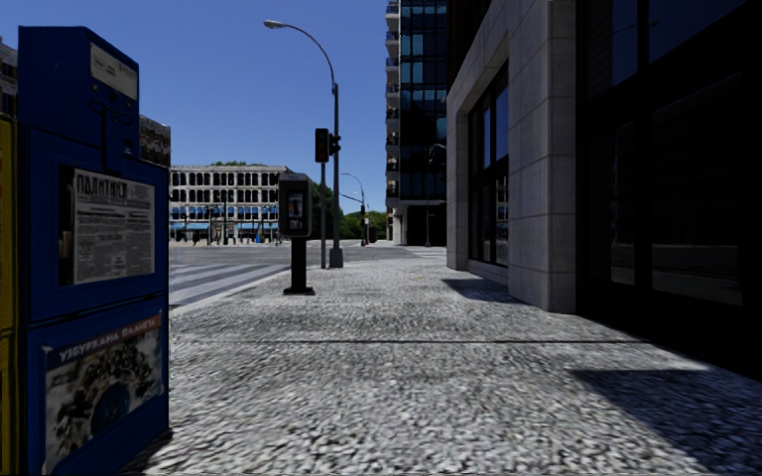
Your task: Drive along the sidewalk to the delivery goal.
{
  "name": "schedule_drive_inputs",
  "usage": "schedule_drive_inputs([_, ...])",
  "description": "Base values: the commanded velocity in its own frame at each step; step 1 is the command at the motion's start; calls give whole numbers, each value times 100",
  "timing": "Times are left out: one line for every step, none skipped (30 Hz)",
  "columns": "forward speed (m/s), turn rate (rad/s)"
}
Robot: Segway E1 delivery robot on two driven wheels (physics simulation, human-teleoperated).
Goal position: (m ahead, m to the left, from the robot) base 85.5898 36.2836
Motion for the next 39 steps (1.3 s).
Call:
schedule_drive_inputs([200, -49])
schedule_drive_inputs([200, -49])
schedule_drive_inputs([200, -49])
schedule_drive_inputs([200, -49])
schedule_drive_inputs([200, -49])
schedule_drive_inputs([200, -49])
schedule_drive_inputs([200, -49])
schedule_drive_inputs([200, -43])
schedule_drive_inputs([200, -19])
schedule_drive_inputs([200, 0])
schedule_drive_inputs([200, 0])
schedule_drive_inputs([200, 0])
schedule_drive_inputs([200, 0])
schedule_drive_inputs([200, 0])
schedule_drive_inputs([200, 0])
schedule_drive_inputs([200, 0])
schedule_drive_inputs([200, 0])
schedule_drive_inputs([200, 0])
schedule_drive_inputs([200, 0])
schedule_drive_inputs([200, 0])
schedule_drive_inputs([200, 0])
schedule_drive_inputs([200, 0])
schedule_drive_inputs([200, 0])
schedule_drive_inputs([200, 0])
schedule_drive_inputs([200, 0])
schedule_drive_inputs([200, 0])
schedule_drive_inputs([200, 0])
schedule_drive_inputs([200, 0])
schedule_drive_inputs([200, 0])
schedule_drive_inputs([200, 0])
schedule_drive_inputs([200, 0])
schedule_drive_inputs([200, 0])
schedule_drive_inputs([200, 0])
schedule_drive_inputs([200, 0])
schedule_drive_inputs([200, 0])
schedule_drive_inputs([200, 0])
schedule_drive_inputs([200, 0])
schedule_drive_inputs([200, 12])
schedule_drive_inputs([200, 24])
